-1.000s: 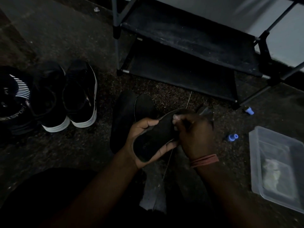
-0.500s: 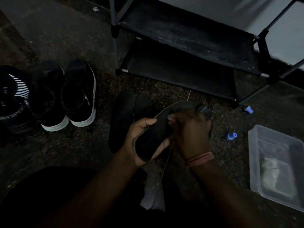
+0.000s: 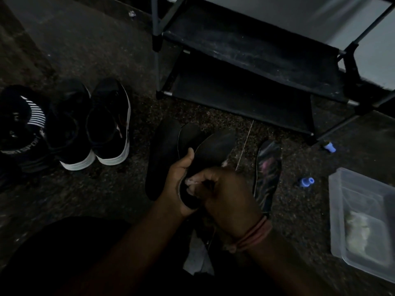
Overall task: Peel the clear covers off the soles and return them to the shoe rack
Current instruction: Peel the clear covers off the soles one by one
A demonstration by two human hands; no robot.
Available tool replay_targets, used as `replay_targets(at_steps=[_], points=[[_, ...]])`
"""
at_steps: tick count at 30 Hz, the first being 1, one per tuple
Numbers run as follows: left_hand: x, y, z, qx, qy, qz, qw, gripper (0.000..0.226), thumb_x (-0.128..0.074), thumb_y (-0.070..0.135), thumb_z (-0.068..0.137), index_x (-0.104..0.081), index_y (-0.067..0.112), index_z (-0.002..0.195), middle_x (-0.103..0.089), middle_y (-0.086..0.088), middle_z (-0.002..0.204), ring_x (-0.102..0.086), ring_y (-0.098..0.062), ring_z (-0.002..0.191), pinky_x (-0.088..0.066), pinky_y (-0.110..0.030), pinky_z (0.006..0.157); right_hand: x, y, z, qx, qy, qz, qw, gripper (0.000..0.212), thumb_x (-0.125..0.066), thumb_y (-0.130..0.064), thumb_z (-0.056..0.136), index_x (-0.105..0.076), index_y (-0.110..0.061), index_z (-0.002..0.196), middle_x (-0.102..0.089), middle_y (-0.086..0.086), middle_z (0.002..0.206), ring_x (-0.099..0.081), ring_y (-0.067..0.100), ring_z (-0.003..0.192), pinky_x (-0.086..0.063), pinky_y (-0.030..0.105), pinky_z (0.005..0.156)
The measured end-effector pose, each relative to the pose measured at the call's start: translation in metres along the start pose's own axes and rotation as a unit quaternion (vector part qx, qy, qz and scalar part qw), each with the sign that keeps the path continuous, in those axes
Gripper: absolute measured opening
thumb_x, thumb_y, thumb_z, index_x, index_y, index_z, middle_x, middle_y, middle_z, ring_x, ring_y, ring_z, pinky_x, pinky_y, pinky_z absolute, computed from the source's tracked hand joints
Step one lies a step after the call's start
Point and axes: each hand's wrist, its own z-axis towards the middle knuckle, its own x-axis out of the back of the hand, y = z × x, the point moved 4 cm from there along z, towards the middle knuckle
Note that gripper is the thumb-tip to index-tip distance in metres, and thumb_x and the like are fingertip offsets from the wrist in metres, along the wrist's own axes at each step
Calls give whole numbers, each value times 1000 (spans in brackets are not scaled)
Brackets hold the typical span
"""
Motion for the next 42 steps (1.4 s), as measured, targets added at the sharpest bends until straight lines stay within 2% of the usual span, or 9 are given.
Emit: replay_targets(at_steps=[4,8,13,18,22,27,33,39,42], points=[[-17,-25,-4,54,-31,18,998,52,-39,41,107,-70,3,123,-71,-18,123,-67,-31,119,-47,-44,111,26,45,22,15,128,-184,974,19,-59,-20,82,-74,-28,91,-73,-7,97,-67,16,92,-52,40,84],[-21,-32,-7,62,-19,22,998,38,-53,12,99,-63,4,135,-60,-28,137,-54,-44,133,-44,-58,107,80,89,21,-99,256,-251,928,15,-62,-21,87,-75,-20,93,-74,6,93,-68,27,84,-53,37,79],[-9,-33,2,78,39,80,993,40,-53,10,99,-60,5,137,-62,-26,135,-56,-40,132,-50,-55,104,95,110,19,-207,346,21,915,14,-68,-24,88,-76,-13,88,-72,0,75,-69,14,72,-54,23,70],[-1,-38,18,51,102,113,987,42,-60,19,97,-59,16,138,-69,-16,130,-64,-32,122,-58,-51,91,73,122,20,-241,302,76,919,19,-68,-36,82,-74,-18,86,-73,-2,74,-71,17,71,-60,45,73],[-8,-46,30,64,85,135,985,43,-55,28,100,-62,6,137,-70,-15,128,-70,-27,110,-56,-43,96,72,131,17,-260,303,102,911,14,-70,-30,84,-76,-16,84,-73,1,71,-72,18,67,-61,43,70],[-5,-43,50,-6,112,163,980,40,-48,7,96,-56,13,135,-71,-14,115,-73,-27,92,-58,-36,75,75,151,18,-286,319,148,891,19,-69,-34,75,-75,-17,82,-74,3,68,-73,22,68,-61,49,72],[-6,-43,57,-125,144,349,918,63,-51,6,102,-30,28,157,-47,4,149,-59,-11,116,-50,-26,87,77,140,12,-341,238,-112,903,51,-37,-48,100,-69,-9,102,-72,15,99,-67,34,97,-48,33,86],[-6,-44,55,-149,138,455,867,62,-52,9,103,-29,19,159,-32,1,163,-35,-3,134,-31,-31,118,59,156,1,-402,157,-173,885,31,-59,-32,92,-71,-5,102,-71,18,107,-67,35,103,-51,37,91],[-5,-40,49,-157,138,465,860,60,-51,7,102,-32,19,158,-42,3,156,-46,-3,128,-38,-27,111,61,160,-4,-404,168,-157,885,30,-58,-33,93,-70,-6,101,-71,16,104,-68,33,99,-51,35,86]])
